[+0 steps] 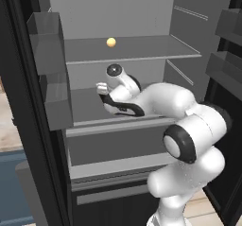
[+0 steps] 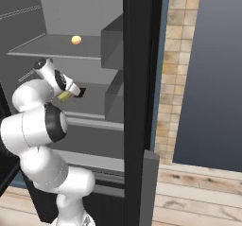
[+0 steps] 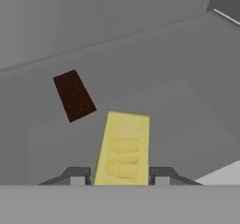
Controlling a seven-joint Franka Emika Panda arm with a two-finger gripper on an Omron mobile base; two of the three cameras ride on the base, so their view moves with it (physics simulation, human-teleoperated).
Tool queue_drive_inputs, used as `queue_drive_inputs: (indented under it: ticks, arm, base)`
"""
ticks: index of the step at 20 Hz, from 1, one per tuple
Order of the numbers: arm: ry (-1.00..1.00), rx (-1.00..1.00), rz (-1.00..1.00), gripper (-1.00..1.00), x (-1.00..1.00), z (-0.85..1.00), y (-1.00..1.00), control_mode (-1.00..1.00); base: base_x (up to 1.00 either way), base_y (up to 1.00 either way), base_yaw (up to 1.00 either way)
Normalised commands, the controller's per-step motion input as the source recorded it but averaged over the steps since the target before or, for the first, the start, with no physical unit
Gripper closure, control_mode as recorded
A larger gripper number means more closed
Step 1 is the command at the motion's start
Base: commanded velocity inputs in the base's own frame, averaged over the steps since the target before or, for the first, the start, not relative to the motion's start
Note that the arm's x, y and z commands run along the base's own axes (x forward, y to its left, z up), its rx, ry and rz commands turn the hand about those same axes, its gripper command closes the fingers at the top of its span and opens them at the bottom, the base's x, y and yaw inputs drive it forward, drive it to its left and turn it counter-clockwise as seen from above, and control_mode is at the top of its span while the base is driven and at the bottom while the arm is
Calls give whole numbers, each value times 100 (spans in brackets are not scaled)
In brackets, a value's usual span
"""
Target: Pick the egg and butter from the fridge and place them by the bowl for mixing.
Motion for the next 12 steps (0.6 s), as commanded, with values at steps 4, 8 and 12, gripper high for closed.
queue_drive_inputs:
  ticks: [4,8,12]
  arm:
    - [-1,2,-1,100,-100,56,-18,-100]
    - [0,3,0,100,-100,55,-29,-100]
    - [0,1,0,100,-100,40,-35,-100]
  base:
    - [0,0,0]
    - [0,0,0]
    - [0,0,0]
